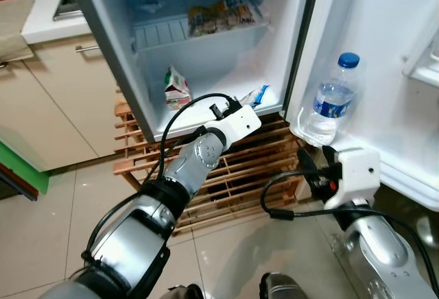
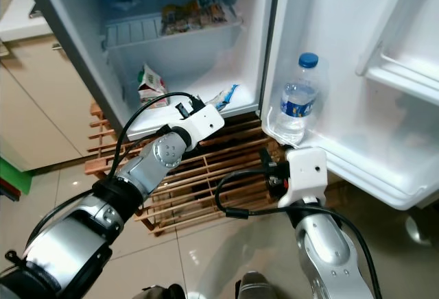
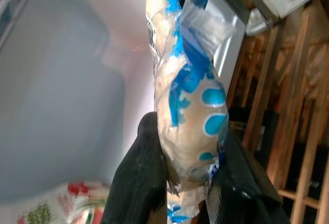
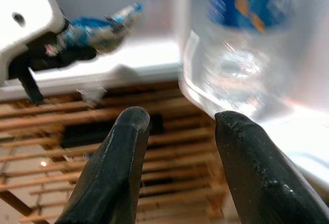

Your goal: Restocking fridge

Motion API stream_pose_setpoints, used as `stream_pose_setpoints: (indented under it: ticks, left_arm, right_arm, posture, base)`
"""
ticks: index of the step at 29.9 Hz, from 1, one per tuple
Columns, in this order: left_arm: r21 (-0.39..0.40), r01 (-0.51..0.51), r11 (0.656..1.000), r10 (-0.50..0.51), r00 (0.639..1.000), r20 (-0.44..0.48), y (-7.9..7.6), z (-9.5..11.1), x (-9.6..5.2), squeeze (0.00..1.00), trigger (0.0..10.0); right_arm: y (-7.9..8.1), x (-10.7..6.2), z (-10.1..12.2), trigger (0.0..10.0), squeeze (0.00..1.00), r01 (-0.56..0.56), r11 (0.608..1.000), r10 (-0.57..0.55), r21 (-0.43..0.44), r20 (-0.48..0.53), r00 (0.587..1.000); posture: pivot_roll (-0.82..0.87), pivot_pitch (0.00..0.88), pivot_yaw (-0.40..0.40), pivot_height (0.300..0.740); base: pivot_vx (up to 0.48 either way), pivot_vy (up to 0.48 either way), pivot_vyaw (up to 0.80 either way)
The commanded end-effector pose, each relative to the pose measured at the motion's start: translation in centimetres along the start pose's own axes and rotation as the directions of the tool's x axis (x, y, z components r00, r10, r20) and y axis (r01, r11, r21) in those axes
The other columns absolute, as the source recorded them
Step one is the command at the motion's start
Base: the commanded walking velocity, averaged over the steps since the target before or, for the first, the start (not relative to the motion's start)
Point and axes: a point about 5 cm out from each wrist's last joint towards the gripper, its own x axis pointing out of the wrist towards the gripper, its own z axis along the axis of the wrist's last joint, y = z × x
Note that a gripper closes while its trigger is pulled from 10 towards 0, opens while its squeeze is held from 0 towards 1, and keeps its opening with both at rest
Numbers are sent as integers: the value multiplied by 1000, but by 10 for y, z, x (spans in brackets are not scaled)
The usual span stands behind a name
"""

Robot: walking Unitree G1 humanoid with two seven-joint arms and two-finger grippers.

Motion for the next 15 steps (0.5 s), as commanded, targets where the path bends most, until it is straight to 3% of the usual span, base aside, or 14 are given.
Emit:
stream_pose_setpoints:
  ticks: [1, 2, 6, 8, 10, 11, 15]
  left_arm:
    - [78, -44, 996, 43, 999, 13, 11, 3, 3, 0, 10000]
    - [78, -44, 996, 43, 999, 13, 11, 3, 3, 0, 10000]
    - [224, -105, 969, 102, 994, 25, 25, 3, 5, 0, 10000]
    - [257, -109, 960, 107, 994, 21, 27, 1, 5, 0, 10000]
    - [295, -112, 949, 115, 993, 7, 30, -2, 5, 0, 10000]
    - [340, -133, 931, 156, 987, -41, 39, -12, 4, 0, 10000]
    - [362, -153, 920, 193, 978, -77, 48, -18, 4, 0, 10000]
  right_arm:
    - [3, -10, 9, 10000, 145, 9, 1000, -9, -4, 19, 1000]
    - [3, -10, 9, 10000, 145, 9, 1000, -9, -4, 19, 1000]
    - [8, -31, 11, 10000, 141, 25, 1000, -25, 0, -4, 1000]
    - [8, -35, 10, 10000, 141, 29, 1000, -29, 3, -14, 999]
    - [10, -39, 10, 10000, 145, 36, 999, -35, 10, -26, 999]
    - [13, -47, 10, 10000, 145, 42, 999, -41, 18, -52, 998]
    - [14, -55, 10, 10000, 141, 44, 999, -42, 23, -71, 997]
  posture:
    - [-499, 243, 132, 740]
    - [-499, 243, 132, 740]
    - [-538, 297, 133, 740]
    - [-538, 297, 133, 740]
    - [-541, 310, 132, 740]
    - [-546, 339, 128, 740]
    - [-548, 366, 118, 740]
  base:
    - [0, 0, 0]
    - [0, 0, 0]
    - [0, 0, 0]
    - [0, 0, 0]
    - [0, 0, 0]
    - [0, 0, 0]
    - [0, 0, 0]
